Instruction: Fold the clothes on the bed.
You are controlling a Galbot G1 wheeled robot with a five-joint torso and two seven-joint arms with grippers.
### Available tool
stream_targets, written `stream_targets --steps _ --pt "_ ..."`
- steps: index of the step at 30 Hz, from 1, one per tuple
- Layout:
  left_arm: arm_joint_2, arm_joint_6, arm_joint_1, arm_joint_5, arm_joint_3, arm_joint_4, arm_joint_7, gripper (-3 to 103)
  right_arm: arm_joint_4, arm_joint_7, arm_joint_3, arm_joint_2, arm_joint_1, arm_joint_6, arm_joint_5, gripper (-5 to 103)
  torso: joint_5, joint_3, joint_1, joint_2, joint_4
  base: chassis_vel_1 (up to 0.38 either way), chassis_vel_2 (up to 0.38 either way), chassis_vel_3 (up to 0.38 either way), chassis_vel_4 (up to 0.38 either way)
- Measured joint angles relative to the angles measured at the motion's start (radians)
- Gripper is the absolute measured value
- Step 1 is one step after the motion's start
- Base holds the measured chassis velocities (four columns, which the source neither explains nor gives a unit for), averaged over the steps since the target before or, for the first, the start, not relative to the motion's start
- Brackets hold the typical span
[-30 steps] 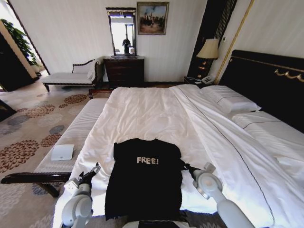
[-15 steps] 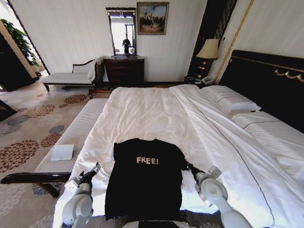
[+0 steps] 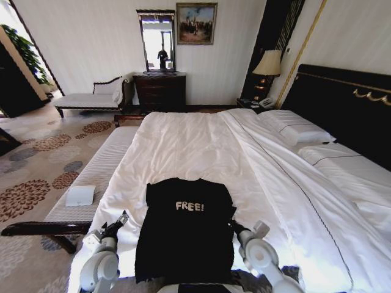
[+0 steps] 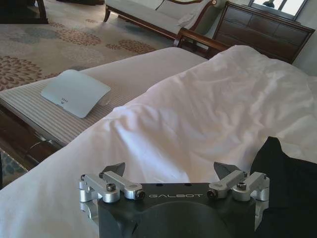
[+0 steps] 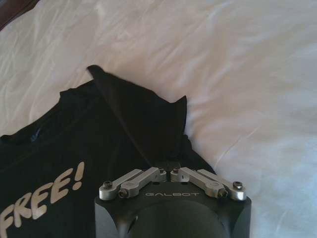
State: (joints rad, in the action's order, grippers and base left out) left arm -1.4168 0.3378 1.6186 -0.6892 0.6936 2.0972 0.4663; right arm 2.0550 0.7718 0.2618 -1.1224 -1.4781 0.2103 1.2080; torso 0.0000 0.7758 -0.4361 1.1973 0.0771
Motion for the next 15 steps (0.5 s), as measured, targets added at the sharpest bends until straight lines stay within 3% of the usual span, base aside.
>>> stream_targets --steps 2,10,11,13,15 --pt "0.000 0.000 0.000 -0.001 0.000 0.000 0.000 100 -0.001 0.008 0.000 -0.001 0.002 0.000 -0.004 -3 -0.0001 0.000 0.000 0.000 0.0000 0.000 0.000 0.000 0.000" --pt "0.001 0.000 -0.003 -0.002 0.001 -0.006 0.000 100 -0.009 0.039 0.052 -0.004 0.011 -0.013 -0.005 22 -0.0001 0.000 0.000 0.000 0.0000 0.000 0.000 0.000 0.000" --pt "0.001 0.000 -0.004 -0.001 -0.001 -0.007 0.000 100 -0.018 0.043 0.067 -0.005 0.020 -0.016 0.005 33 0.0000 0.000 0.000 0.000 0.0001 0.000 0.000 0.000 0.000" --pt "0.000 0.000 -0.006 -0.001 -0.004 -0.007 0.000 100 -0.028 0.046 0.078 -0.004 0.032 -0.017 0.020 33 -0.0001 0.000 0.000 0.000 0.0000 0.000 0.000 0.000 0.000" --pt "-0.002 0.001 -0.008 0.000 -0.007 -0.008 0.001 100 -0.044 0.048 0.089 -0.003 0.049 -0.017 0.046 44 -0.0001 0.000 0.000 0.000 0.0000 0.000 0.000 0.000 0.000"
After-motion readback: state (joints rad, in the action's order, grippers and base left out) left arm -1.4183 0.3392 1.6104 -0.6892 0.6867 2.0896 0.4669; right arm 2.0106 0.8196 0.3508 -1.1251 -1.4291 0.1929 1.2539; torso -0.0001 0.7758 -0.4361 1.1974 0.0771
